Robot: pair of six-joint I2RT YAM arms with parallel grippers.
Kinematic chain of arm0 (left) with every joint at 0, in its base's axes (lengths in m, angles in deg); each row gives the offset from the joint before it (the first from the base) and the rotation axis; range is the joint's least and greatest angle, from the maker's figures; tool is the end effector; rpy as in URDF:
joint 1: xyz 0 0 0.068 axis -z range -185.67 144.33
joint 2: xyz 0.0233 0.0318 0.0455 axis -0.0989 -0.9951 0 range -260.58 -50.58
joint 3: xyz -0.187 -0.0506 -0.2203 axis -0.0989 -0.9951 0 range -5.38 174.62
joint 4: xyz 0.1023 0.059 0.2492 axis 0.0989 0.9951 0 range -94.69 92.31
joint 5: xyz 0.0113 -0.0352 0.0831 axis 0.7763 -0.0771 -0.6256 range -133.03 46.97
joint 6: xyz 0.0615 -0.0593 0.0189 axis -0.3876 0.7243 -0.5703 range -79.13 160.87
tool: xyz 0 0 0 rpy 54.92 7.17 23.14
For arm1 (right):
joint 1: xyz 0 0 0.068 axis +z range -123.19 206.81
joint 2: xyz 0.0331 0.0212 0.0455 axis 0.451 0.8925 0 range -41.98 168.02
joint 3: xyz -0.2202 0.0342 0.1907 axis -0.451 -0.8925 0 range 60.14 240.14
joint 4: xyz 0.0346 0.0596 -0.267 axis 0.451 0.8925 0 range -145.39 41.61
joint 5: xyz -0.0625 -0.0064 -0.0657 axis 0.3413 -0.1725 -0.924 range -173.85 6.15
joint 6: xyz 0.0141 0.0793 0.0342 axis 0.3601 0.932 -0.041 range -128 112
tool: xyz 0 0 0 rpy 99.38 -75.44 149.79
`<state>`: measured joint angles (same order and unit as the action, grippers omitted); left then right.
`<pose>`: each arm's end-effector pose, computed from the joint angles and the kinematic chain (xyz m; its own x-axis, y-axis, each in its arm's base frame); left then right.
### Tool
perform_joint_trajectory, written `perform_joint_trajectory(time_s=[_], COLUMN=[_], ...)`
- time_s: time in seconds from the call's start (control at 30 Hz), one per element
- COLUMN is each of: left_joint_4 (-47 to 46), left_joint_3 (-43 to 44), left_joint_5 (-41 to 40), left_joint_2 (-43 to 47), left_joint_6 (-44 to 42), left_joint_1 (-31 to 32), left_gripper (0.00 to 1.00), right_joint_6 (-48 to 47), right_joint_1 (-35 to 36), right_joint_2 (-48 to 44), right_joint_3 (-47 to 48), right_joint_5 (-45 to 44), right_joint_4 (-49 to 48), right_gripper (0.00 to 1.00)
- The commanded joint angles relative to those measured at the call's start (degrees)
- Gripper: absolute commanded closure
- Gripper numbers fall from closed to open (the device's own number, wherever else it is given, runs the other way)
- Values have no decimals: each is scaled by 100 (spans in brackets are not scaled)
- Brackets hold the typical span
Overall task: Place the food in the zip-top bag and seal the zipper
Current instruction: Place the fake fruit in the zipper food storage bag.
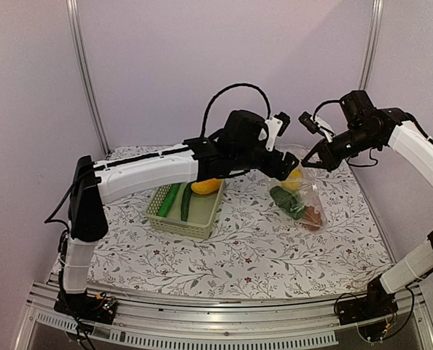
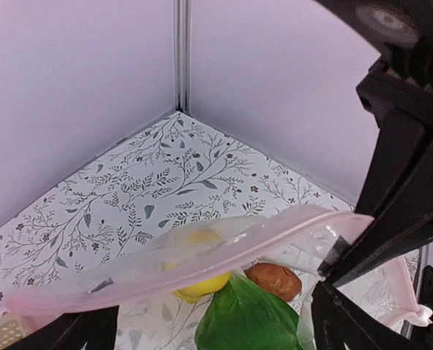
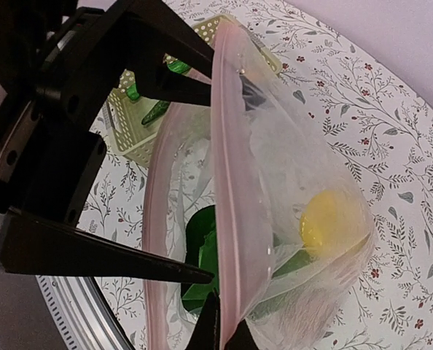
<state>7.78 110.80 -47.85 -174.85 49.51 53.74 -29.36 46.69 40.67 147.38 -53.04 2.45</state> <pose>0.3050 -0.5032 0.3188 -0.2995 0.2124 -0.9301 0.7817 0.6136 -0.1116 0.2895 0.1469 0.3642 -0.4904 -0.5101 -0.7067 -0.8149 0.5558 0.1643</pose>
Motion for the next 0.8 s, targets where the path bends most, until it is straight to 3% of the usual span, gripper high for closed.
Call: perform_joint_trajectory(time_s=[0.0, 0.2, 0.3, 0.53, 0.77], left_joint_4=[-654, -2179, -2358, -1440, -230], left_joint_3=[-199, -1904, -2512, -3233, -3812], left_joint_5=[-155, 364, 334, -840, -1130], left_joint_2=[552, 1948, 2515, 3047, 3259], left_joint_6=[140, -117, -264, -518, 488], left_joint_1=[90, 152, 155, 20, -691], left_gripper=[8, 9, 10, 9, 9], right_joint_6=[93, 124, 139, 182, 109], right_joint_1=[35, 16, -46, -567, -825], right_joint_2=[87, 161, 219, 491, 875], right_joint_3=[227, 104, 96, 512, 1356], right_joint_5=[5, -274, -379, -896, -1751], right_joint_4=[15, -123, -203, -351, -480], right_gripper=[100, 100, 100, 100, 100])
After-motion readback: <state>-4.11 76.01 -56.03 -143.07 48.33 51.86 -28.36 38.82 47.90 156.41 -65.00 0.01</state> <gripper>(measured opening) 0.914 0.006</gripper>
